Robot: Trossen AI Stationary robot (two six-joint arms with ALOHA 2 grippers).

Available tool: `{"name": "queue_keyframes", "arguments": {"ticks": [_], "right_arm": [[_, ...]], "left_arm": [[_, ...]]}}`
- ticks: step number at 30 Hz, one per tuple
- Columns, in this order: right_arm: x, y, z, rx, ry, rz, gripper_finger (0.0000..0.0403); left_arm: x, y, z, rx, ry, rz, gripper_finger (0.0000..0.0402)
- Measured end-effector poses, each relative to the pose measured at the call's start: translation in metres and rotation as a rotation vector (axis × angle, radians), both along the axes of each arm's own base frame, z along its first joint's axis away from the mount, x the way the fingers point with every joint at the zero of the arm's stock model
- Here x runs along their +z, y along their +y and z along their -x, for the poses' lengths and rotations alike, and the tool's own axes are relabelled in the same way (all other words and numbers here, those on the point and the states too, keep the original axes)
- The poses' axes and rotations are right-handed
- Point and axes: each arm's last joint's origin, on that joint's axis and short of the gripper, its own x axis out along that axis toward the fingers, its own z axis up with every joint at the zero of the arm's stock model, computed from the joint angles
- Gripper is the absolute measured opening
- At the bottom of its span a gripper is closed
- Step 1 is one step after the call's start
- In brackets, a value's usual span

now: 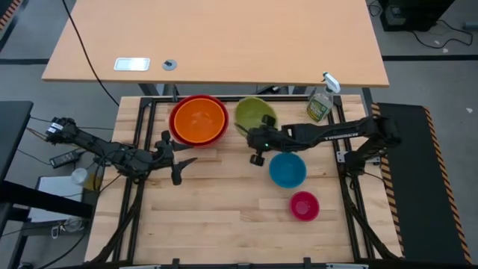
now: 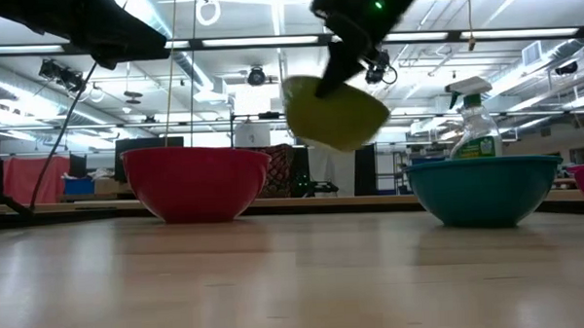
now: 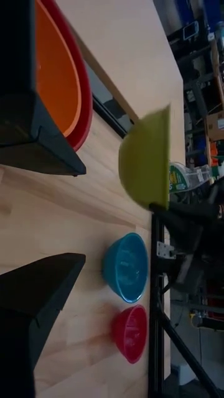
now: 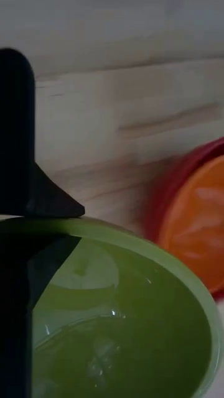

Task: Nest bowls inside each other
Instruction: Stack the medium green bowl on top of the large orange bowl

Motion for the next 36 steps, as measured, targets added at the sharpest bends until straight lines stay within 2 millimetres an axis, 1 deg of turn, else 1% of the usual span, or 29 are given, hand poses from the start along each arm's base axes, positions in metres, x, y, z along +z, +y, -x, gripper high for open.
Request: {"name": "queue_keyframes", "arguments": {"ticks": [2,6,11,15,18,20,24,28,31,36], "right_arm": [[0.01,-0.002,-0.011,0.043,-0.048,0.021,0.003],[0.016,-0.007,-0.042,0.118,-0.075,0.06,0.003],[0.011,-0.015,-0.085,0.194,-0.032,0.121,0.003],[0.013,-0.023,-0.115,0.249,-0.061,0.17,0.0031],[0.005,-0.035,-0.134,0.295,-0.082,0.176,0.0031],[-0.005,-0.048,-0.146,0.331,-0.106,0.169,0.0031],[-0.027,-0.073,-0.162,0.363,-0.146,0.158,0.0032],[-0.051,-0.089,-0.169,0.357,-0.117,0.131,0.004],[-0.063,-0.092,-0.17,0.354,-0.091,0.121,0.0056],[-0.065,-0.089,-0.171,0.387,-0.094,0.097,0.0094]], "left_arm": [[0.0,0.0,0.0,0.0,0.0,-0.001,0.022],[0.001,0.0,0.0,-0.003,-0.005,-0.007,0.022],[0.004,0.001,0.004,-0.012,-0.015,-0.032,0.022],[0.008,0.002,0.012,-0.022,-0.038,-0.024,0.022],[0.012,0.004,0.017,-0.023,-0.066,-0.013,0.022],[0.012,0.005,0.02,-0.024,-0.067,-0.011,0.022],[0.01,0.005,0.021,-0.019,-0.051,0.009,0.022],[0.008,0.005,0.021,-0.018,-0.036,0.005,0.022],[0.008,0.005,0.021,-0.018,-0.035,-0.002,0.022],[0.008,0.005,0.021,-0.018,-0.035,-0.002,0.022]]}}
